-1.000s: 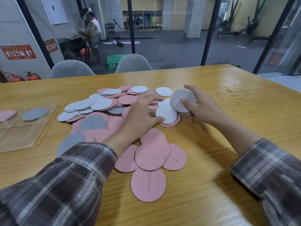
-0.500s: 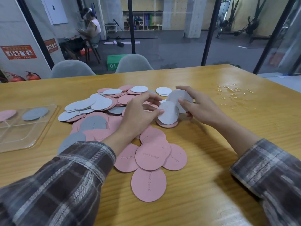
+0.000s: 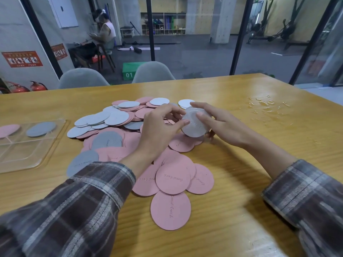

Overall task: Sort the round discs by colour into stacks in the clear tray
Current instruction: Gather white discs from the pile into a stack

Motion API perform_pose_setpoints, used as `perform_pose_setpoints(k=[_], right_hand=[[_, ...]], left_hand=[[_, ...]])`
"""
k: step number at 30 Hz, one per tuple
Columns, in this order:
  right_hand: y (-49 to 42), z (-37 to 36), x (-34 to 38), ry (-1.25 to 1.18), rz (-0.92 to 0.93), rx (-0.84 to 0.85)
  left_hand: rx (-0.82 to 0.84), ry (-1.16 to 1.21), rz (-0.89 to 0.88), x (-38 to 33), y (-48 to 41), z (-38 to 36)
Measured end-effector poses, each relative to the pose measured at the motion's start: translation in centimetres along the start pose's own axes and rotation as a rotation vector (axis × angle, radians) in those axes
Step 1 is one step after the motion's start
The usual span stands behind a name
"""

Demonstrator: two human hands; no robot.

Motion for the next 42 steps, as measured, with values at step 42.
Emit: perform_pose_setpoints(k=[42], right_hand=[[-0.6, 2.6, -2.3, 0.338, -0.104, -0.262]], left_hand=[[0.451, -0.464, -0.016, 2.0, 0.1, -1.2]])
Point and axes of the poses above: each hand's wrist, its own y-axis away from the middle knuckle, its own z-axis out of the back of the hand, x = y × z, the point moved 1 cm from there along -y, towards the middle knuckle, and after that the axes turned 4 degrees about x, right-handed, at the moved point
